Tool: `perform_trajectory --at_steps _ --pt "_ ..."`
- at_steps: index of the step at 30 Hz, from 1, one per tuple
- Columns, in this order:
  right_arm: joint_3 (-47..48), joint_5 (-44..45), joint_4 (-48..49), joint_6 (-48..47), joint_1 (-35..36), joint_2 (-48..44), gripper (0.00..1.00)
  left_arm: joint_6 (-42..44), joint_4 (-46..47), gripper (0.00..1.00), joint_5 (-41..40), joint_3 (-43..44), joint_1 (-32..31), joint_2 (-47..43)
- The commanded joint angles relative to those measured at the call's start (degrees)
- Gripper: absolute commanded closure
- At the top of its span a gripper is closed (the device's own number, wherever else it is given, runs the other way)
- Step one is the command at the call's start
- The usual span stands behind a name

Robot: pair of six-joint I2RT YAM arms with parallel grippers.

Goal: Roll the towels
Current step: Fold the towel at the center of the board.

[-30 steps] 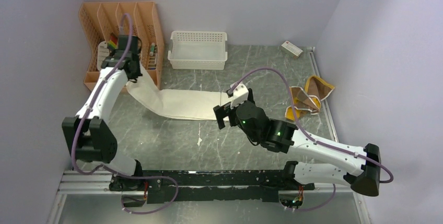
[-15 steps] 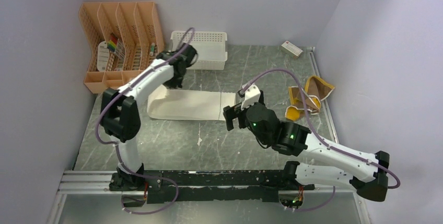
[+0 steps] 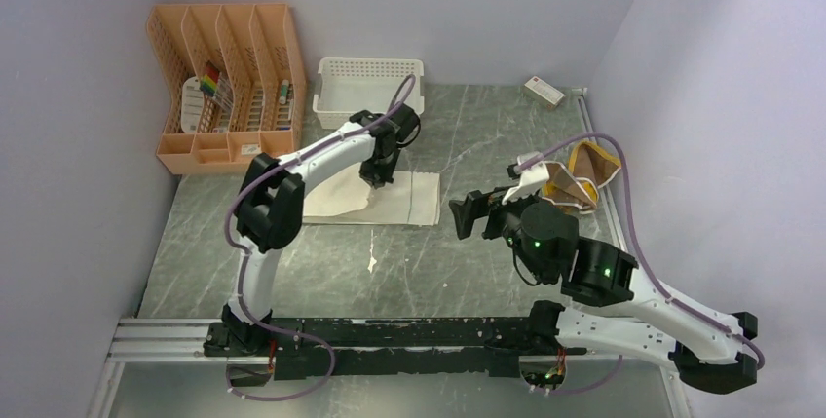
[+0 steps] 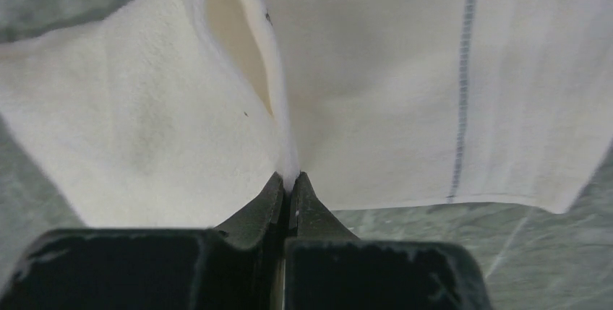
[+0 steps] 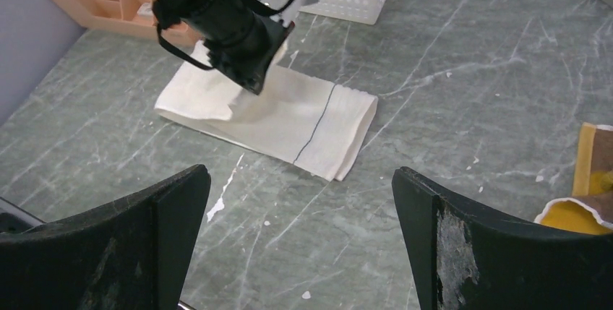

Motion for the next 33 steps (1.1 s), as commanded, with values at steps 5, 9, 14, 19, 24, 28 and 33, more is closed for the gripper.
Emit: perform_trajectory --at_steps 5,9,14,19,24,28,33 --pt "1.4 2.6 -5.9 3.8 -0.2 -1.5 0.0 -4.7 5.1 0.93 8.3 7.7 -3.5 6.2" --pt "0.9 2.6 -6.3 4.5 -0.2 -2.5 0.0 -6.1 7.7 0.93 11.3 8.6 -4.4 7.1" --pt "0.9 3.1 -7.6 5.4 -0.2 -3.1 0.0 -8.0 10.7 0.93 14.7 7.5 -5.1 7.0" --pt "0.4 3.5 -8.1 5.7 -0.2 -3.2 0.0 -9.3 12.9 0.93 18.4 6.7 -6.0 7.7" --pt "-0.1 3.9 -8.4 6.2 -0.2 -3.8 0.0 -10.5 14.7 0.93 20.4 5.1 -6.7 8.7" --pt "-0.5 4.0 -9.1 6.4 -0.2 -4.2 0.0 -11.0 15.1 0.93 21.3 4.7 -6.9 10.0" --pt "-0.7 4.6 -9.7 6.7 -0.3 -5.0 0.0 -11.2 15.7 0.67 22.7 4.6 -7.4 10.6"
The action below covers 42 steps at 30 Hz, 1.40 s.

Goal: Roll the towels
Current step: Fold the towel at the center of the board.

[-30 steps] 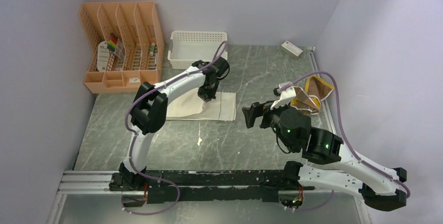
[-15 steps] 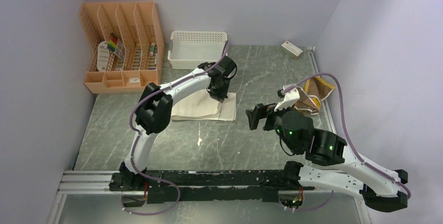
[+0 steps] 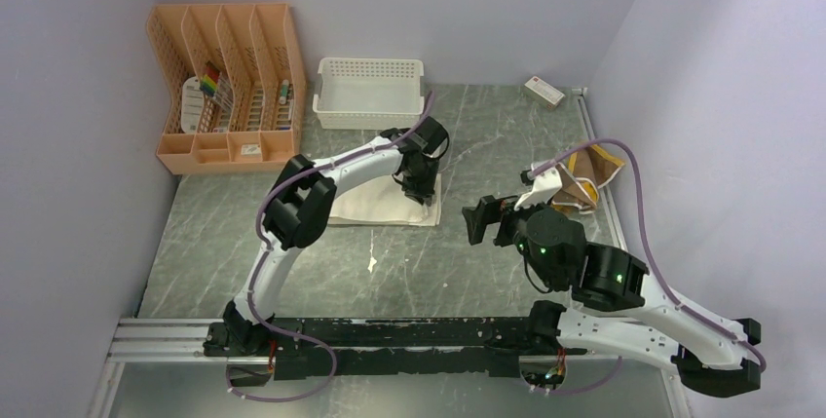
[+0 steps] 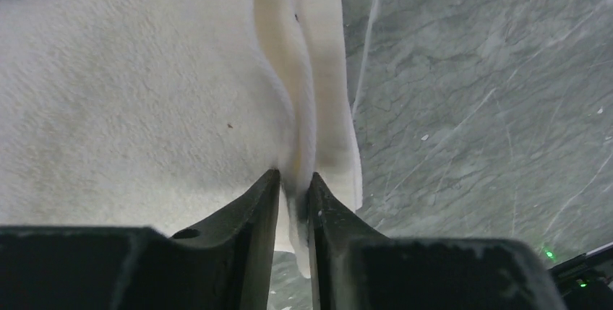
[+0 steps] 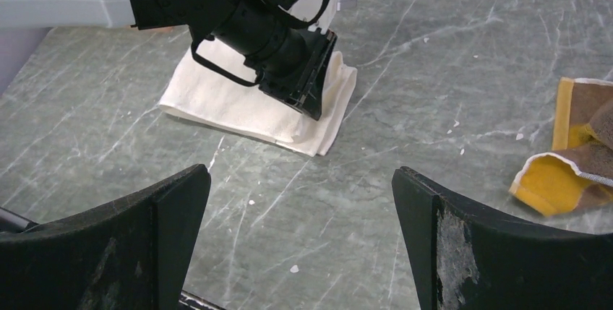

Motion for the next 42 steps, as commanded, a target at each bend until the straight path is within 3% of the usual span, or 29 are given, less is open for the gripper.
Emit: perform_trajectory --at_steps 1,2,5,6,7,14,18,21,24,26,28,34,36,42 --pt "-0.7 1.9 -1.0 1.0 -0.3 -1.5 0.0 -1.1 2.7 0.61 3.4 -0.4 -1.2 0.3" --pt "-0.9 2.0 -1.0 1.0 -0.2 -1.7 0.0 -1.2 3.0 0.55 3.6 -0.6 -1.3 -0.1" --pt "-1.2 2.5 -1.4 1.2 -0.2 -1.8 0.0 -1.5 4.6 0.13 3.7 -1.5 -1.4 -2.1" --pt "-1.3 2.8 -1.5 1.3 -0.2 -1.9 0.0 -1.5 5.0 0.04 3.6 -1.8 -1.4 -3.3" --pt "-1.5 3.0 -1.6 1.5 -0.2 -1.9 0.0 -1.6 5.3 0.01 3.6 -2.1 -1.3 -4.6" --pt "-4.3 2.3 3.1 2.0 -0.2 -6.0 0.0 -3.0 9.8 0.0 7.4 -9.5 4.0 -17.1" --pt "-6.0 0.4 8.0 2.1 -0.1 -8.6 0.0 -2.3 12.1 0.0 7.9 -20.6 12.0 -27.8" --pt "-6.8 -1.3 11.0 1.8 -0.1 -5.9 0.0 -0.3 13.6 0.0 9.8 -30.2 21.7 -35.1" --pt "-6.1 -8.0 15.3 0.1 -0.5 1.5 0.0 1.9 16.8 0.0 12.5 -39.9 31.0 -41.4" --pt "-2.9 -18.9 16.6 -1.6 -4.0 11.9 0.0 3.4 18.3 0.0 15.7 -44.3 36.1 -43.4" --pt "-0.5 -33.6 18.9 -1.2 -11.8 21.0 0.0 5.3 18.0 0.03 17.4 -46.1 39.0 -42.5" --pt "-6.7 -59.5 33.6 4.4 -37.7 32.5 0.02 8.8 17.9 0.05 18.7 -46.0 40.0 -36.8" --pt "-4.6 -61.8 34.3 3.1 -41.4 39.4 0.04 9.6 17.7 0.04 17.4 -45.1 40.0 -35.6" --pt "4.1 -58.6 31.1 -4.3 -41.7 56.3 0.09 12.0 15.5 0.04 14.9 -42.1 40.0 -31.6"
